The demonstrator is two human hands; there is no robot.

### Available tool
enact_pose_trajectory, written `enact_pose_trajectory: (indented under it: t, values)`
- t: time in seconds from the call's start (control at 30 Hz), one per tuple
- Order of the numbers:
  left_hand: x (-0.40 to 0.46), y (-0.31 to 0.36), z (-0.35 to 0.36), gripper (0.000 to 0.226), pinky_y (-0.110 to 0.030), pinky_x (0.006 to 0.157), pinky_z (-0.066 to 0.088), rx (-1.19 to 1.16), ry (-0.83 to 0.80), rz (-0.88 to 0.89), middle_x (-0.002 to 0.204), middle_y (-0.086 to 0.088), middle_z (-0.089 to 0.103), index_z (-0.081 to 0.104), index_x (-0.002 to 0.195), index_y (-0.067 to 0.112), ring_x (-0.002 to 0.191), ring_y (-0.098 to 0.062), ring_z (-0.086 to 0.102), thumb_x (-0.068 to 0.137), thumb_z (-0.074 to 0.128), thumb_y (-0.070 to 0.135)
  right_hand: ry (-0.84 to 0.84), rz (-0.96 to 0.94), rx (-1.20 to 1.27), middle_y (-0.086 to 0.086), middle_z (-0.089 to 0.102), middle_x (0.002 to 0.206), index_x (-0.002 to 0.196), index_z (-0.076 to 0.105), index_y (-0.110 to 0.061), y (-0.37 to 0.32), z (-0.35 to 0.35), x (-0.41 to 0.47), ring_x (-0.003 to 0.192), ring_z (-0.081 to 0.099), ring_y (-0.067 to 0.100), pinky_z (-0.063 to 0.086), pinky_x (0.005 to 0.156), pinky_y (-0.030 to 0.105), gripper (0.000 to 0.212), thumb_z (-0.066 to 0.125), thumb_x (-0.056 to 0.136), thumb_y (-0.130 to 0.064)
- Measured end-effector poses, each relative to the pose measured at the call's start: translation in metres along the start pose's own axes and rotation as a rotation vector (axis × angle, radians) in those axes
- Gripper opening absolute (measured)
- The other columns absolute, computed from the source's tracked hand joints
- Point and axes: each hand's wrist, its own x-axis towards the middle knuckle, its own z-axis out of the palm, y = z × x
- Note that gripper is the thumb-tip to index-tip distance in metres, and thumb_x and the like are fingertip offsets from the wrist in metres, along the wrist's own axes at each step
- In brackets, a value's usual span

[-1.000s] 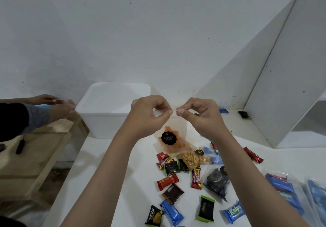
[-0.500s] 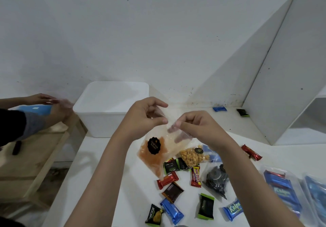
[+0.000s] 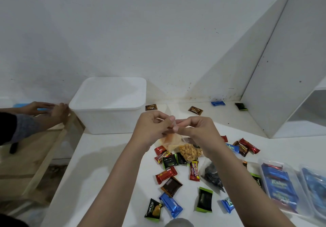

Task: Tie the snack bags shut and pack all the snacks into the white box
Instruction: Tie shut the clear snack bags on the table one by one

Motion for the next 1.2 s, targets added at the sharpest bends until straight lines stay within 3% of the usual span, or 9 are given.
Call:
enact_pose_trajectory:
  t: [0.13,0.23,0.4,0.63,0.7,0.8,0.87,1.03,1.2]
  values:
    - [-0.003,-0.004,0.004,0.012,-0.035,0.068,0.057,0.023,0.001,0.041,0.073,-0.008,0.074,0.070,0.072,0.017,0.070,-0.022,0.071,0.083,0.071,0.016,-0.015,0.084,0.099,-0.002,0.075,0.100,0.071,0.073,-0.010,0.006,-0.004,-0.004,0.092,0.070,0.019,0.052,0.072,0.036,0.005,0.076,0.075,-0.010]
    - [-0.005,-0.005,0.006,0.014,-0.034,0.067,0.058,0.015,-0.001,0.048,0.075,-0.012,0.073,0.068,0.072,0.016,0.071,-0.027,0.072,0.085,0.068,0.010,-0.003,0.145,0.190,0.007,0.075,0.088,0.079,0.073,-0.006,0.009,-0.004,-0.007,0.080,0.071,0.020,0.057,0.070,0.032,0.005,0.070,0.081,-0.008]
    - [-0.013,-0.010,0.011,0.016,-0.020,0.055,0.054,0.060,-0.087,0.036,0.065,0.000,0.072,0.065,0.076,0.009,0.061,-0.012,0.071,0.089,0.060,0.003,0.092,0.177,0.205,0.025,0.071,0.093,0.074,0.068,-0.005,0.015,-0.002,-0.020,0.083,0.068,0.033,0.056,0.080,0.043,0.012,0.063,0.085,-0.006]
    - [-0.005,-0.027,0.030,0.007,-0.022,0.059,0.049,0.336,-0.098,0.083,0.080,0.001,0.070,0.065,0.081,0.017,0.066,-0.011,0.068,0.088,0.064,0.021,0.277,0.146,-0.022,0.012,0.070,0.082,0.070,0.062,-0.013,0.030,-0.008,-0.024,0.076,0.066,0.021,0.053,0.073,0.039,0.020,0.060,0.089,-0.011]
    - [0.004,-0.038,0.037,0.027,-0.022,0.065,0.045,0.448,-0.107,0.072,0.096,0.009,0.061,0.060,0.097,0.024,0.079,-0.008,0.060,0.080,0.071,0.041,0.276,0.144,-0.022,0.008,0.066,0.082,0.070,0.060,-0.015,0.036,-0.023,-0.020,0.080,0.061,0.021,0.050,0.074,0.037,0.020,0.058,0.090,-0.012]
    - [0.021,-0.056,0.053,0.086,-0.030,0.091,0.045,0.571,-0.302,-0.041,0.133,0.008,0.042,0.037,0.134,0.027,0.120,-0.014,0.046,0.064,0.080,0.050,0.245,0.218,0.063,0.011,0.071,0.098,0.073,0.060,-0.015,0.043,-0.054,-0.009,0.096,0.065,0.027,0.054,0.083,0.045,0.021,0.054,0.092,-0.013]
    - [0.032,-0.069,0.070,0.106,-0.033,0.100,0.041,0.637,-0.447,-0.099,0.142,0.005,0.035,0.025,0.142,0.025,0.129,-0.016,0.038,0.057,0.085,0.048,0.209,0.239,0.153,0.011,0.073,0.099,0.078,0.057,-0.013,0.047,-0.077,0.000,0.096,0.068,0.029,0.054,0.071,0.041,0.019,0.049,0.095,-0.012]
    - [0.066,-0.091,0.119,0.081,-0.034,0.092,0.050,0.607,-0.467,-0.125,0.118,0.011,0.057,0.039,0.120,0.028,0.105,-0.008,0.055,0.055,0.081,0.052,0.313,0.275,0.382,0.017,0.071,0.101,0.091,0.053,-0.011,0.067,-0.132,0.036,0.095,0.069,0.034,0.045,0.078,0.048,0.014,0.041,0.098,-0.014]
    - [0.111,-0.098,0.168,0.060,-0.028,0.082,0.046,0.637,-0.361,-0.100,0.124,0.001,0.055,0.049,0.129,0.022,0.106,-0.015,0.055,0.078,0.070,0.043,0.429,0.408,0.236,0.008,0.069,0.104,0.109,0.053,-0.018,0.099,-0.180,0.072,0.097,0.068,0.027,0.055,0.077,0.047,0.022,0.051,0.095,-0.035]
